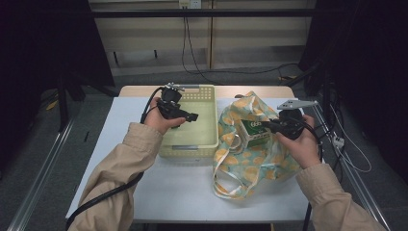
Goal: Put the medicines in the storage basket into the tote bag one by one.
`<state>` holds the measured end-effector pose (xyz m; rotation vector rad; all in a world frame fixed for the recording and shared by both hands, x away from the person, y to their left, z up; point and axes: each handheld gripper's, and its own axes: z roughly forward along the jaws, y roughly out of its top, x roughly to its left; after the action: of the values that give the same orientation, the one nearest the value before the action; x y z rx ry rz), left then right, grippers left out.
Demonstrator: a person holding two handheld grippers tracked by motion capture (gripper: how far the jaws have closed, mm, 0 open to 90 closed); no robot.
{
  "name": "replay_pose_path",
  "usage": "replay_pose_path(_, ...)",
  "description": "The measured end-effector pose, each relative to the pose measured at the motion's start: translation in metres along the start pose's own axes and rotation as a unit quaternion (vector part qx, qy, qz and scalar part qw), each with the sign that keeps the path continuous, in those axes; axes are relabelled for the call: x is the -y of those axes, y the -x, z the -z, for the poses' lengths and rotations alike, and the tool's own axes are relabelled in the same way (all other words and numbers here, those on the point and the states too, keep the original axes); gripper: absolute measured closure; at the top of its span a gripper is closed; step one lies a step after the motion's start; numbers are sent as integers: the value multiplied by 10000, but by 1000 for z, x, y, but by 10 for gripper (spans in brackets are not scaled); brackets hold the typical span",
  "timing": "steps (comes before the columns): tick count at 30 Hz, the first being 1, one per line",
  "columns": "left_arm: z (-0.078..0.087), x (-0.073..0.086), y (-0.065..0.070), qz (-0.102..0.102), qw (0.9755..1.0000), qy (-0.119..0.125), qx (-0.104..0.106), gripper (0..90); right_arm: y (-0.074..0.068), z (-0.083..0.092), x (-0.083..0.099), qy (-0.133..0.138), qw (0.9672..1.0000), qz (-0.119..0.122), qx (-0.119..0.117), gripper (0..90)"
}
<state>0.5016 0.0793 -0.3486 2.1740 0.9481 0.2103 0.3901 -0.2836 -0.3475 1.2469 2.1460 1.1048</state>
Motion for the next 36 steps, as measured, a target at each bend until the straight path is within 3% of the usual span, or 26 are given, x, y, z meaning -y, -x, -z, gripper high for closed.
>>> replay_pose_path(8, 4, 3, -9, -50, 9999, -64, -143, 123, 0, 0, 1, 4, 10000, -6, 0, 886)
replay_pose_path(16, 8, 2, -25, 79, 9991, 30, -426, 128, 3, 2, 3, 2, 10000, -36, 39, 885)
replay_pose_path(22, 3, 5, -38, 251, 9978, -16, -621, 126, 2, 1, 2, 3, 10000, -11, -5, 885)
replay_pose_path(26, -7, 7, -45, 449, 9957, -73, -806, 132, 3, 1, 1, 11, 10000, -6, -16, 885)
replay_pose_path(28, -13, 8, -47, 595, 9936, -110, -959, 133, 3, 1, 1, 5, 10000, -8, -21, 885)
replay_pose_path(30, -17, 9, -50, 729, 9910, -164, -1107, 163, 3, 1, 1, 16, 10000, -5, -35, 885)
replay_pose_path(32, -22, 10, -53, 918, 9906, -146, -1007, 180, 3, 2, 0, 14, 10000, 0, -35, 885)
replay_pose_path(36, -27, 13, -53, 919, 9888, -153, -1165, 367, 5, 2, 1, -1, 10000, 10, -41, 885)
